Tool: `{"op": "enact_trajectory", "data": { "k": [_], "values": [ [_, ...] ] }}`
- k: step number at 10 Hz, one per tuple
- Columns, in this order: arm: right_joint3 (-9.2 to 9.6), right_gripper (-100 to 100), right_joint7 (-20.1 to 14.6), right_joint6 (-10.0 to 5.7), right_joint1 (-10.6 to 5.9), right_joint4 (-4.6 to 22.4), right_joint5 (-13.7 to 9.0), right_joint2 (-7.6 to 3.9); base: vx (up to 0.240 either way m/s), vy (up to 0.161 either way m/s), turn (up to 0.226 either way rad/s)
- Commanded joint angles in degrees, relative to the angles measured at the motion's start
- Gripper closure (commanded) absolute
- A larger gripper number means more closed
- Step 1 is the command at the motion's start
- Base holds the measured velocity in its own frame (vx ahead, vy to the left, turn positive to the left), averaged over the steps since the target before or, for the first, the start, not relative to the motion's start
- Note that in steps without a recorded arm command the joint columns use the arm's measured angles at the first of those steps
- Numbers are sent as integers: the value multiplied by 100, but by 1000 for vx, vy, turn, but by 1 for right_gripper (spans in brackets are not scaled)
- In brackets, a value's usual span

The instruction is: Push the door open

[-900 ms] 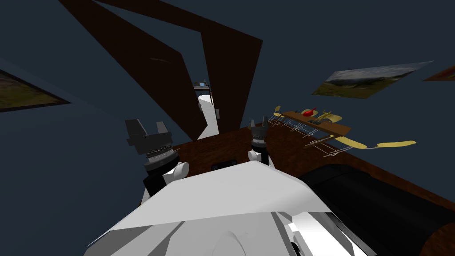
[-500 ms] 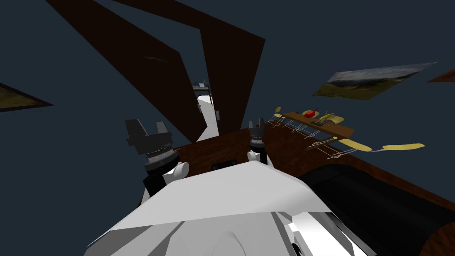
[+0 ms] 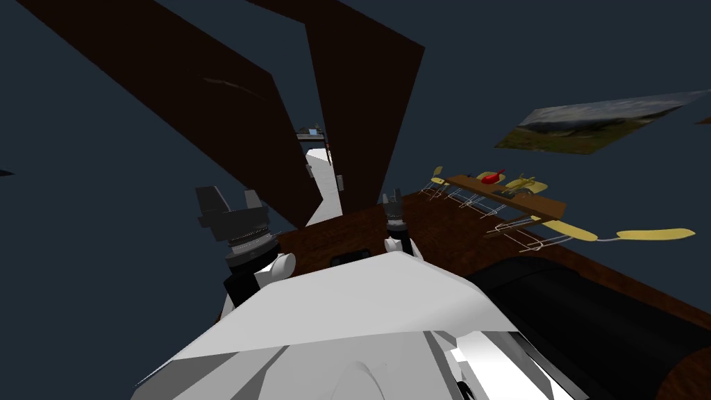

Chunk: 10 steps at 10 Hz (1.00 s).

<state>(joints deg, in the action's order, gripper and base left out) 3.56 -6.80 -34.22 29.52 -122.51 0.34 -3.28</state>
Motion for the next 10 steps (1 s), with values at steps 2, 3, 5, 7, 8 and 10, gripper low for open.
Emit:
{"op": "enact_trajectory", "data": {
  "k": [2,3,5,7,8,10],
  "values": [
    [171,-100,-81,115,15,235,238,-15,209,26,-39],
    [229,-100,-118,163,15,331,328,-24,180,46,-33],
    [347,-100,-194,261,14,529,513,-39,179,41,-38],
    [469,-100,-273,363,13,735,705,-47,197,39,-42],
    [532,-100,-314,416,13,840,804,-46,197,37,-39],
    [658,-100,-395,521,12,1052,1002,-41,190,31,-37]
  ]
}}
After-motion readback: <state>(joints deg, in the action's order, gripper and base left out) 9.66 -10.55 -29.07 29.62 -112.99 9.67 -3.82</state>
